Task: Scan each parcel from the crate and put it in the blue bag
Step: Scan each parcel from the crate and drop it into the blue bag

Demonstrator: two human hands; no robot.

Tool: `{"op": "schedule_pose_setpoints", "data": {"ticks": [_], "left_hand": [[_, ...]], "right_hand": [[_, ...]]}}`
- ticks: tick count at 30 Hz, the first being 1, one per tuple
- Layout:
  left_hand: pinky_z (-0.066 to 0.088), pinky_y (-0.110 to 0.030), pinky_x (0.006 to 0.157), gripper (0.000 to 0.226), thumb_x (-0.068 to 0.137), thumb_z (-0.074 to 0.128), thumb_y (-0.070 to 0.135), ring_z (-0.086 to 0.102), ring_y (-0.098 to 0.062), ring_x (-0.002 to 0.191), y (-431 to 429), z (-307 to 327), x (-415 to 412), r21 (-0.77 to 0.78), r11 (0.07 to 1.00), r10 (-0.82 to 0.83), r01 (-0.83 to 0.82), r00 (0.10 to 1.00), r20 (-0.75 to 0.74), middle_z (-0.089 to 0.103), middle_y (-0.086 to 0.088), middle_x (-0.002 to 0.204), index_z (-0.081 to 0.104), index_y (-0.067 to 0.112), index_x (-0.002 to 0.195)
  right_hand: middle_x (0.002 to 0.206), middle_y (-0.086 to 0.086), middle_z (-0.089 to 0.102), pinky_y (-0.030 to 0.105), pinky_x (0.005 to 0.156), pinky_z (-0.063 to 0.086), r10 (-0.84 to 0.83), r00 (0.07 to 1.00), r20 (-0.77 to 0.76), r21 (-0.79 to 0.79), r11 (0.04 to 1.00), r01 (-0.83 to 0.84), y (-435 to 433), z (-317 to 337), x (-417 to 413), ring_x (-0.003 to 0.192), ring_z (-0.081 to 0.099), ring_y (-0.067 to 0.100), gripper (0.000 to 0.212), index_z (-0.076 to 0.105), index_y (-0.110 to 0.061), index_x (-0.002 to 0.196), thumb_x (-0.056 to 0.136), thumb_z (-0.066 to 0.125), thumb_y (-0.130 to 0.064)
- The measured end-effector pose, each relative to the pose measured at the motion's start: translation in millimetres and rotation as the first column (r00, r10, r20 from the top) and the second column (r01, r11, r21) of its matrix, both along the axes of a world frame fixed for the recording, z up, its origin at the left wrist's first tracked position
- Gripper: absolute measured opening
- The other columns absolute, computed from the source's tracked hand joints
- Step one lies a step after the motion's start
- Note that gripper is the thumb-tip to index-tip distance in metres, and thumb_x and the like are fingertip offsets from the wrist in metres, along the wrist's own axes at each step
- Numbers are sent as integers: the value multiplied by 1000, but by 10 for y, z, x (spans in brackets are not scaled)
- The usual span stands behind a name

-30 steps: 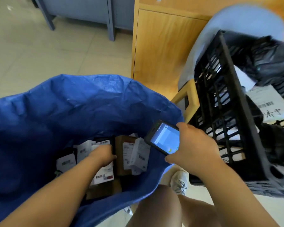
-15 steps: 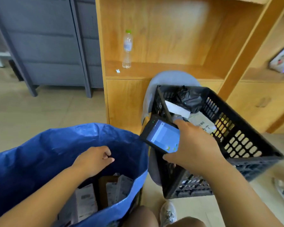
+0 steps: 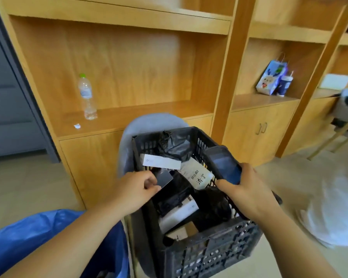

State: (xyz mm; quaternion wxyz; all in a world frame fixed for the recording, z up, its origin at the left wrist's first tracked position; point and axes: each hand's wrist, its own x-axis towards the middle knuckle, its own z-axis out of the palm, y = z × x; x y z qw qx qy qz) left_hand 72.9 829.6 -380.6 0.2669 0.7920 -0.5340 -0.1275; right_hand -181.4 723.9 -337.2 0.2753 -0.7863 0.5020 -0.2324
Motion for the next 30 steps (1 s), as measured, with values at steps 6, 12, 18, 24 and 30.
{"op": "schedule_pose_setpoints", "data": {"ticks": [6, 12, 18, 24, 30], "left_hand": [[52, -33, 73, 18, 86, 59, 48, 60, -14, 88, -1112, -320, 243, 258, 966, -70, 25, 983, 167, 61, 10, 98, 55, 33, 95], [46, -38, 86, 66, 89, 62, 39, 51, -32, 117, -1785, -755, 347, 610, 790, -207, -57, 912, 353, 39, -10, 133, 28, 17, 141], [47, -43, 93, 75, 92, 53, 48, 47, -35, 123, -2131, -1047, 345, 759, 639, -320, -128, 853, 413, 36, -16, 142, 16, 18, 150], [48, -35, 79, 52, 93, 47, 30, 55, -29, 112, -2201, -1075, 308, 666, 727, -308, -170, 785, 537, 53, -10, 127, 33, 17, 142], [34, -29, 55, 38, 91, 39, 55, 59, -24, 90, -1900, -524, 393, 383, 912, -145, -147, 757, 637, 62, -2, 101, 49, 26, 114]], "right_hand": [[109, 4, 49, 39, 73, 47, -67, 998, 3, 32, 997, 67, -694, -265, 137, 95, 53, 25, 86, 40, -12, 120, 61, 67, -68], [106, -2, 42, 37, 72, 47, -49, 985, -167, -55, 998, 41, -1140, -468, 351, 92, 51, 20, 74, 37, -18, 109, 59, 68, -63], [103, -6, 39, 36, 73, 49, -2, 971, -241, -71, 997, -15, -1332, -682, 399, 90, 50, 17, 77, 33, -22, 110, 58, 67, -66], [98, -7, 38, 34, 71, 47, 15, 963, -268, -92, 995, -41, -1357, -733, 326, 89, 48, 17, 75, 33, -22, 109, 58, 68, -64], [94, -7, 38, 35, 68, 46, -7, 963, -271, -113, 993, -24, -1227, -557, 159, 87, 48, 17, 73, 28, -25, 97, 54, 68, -68]]}}
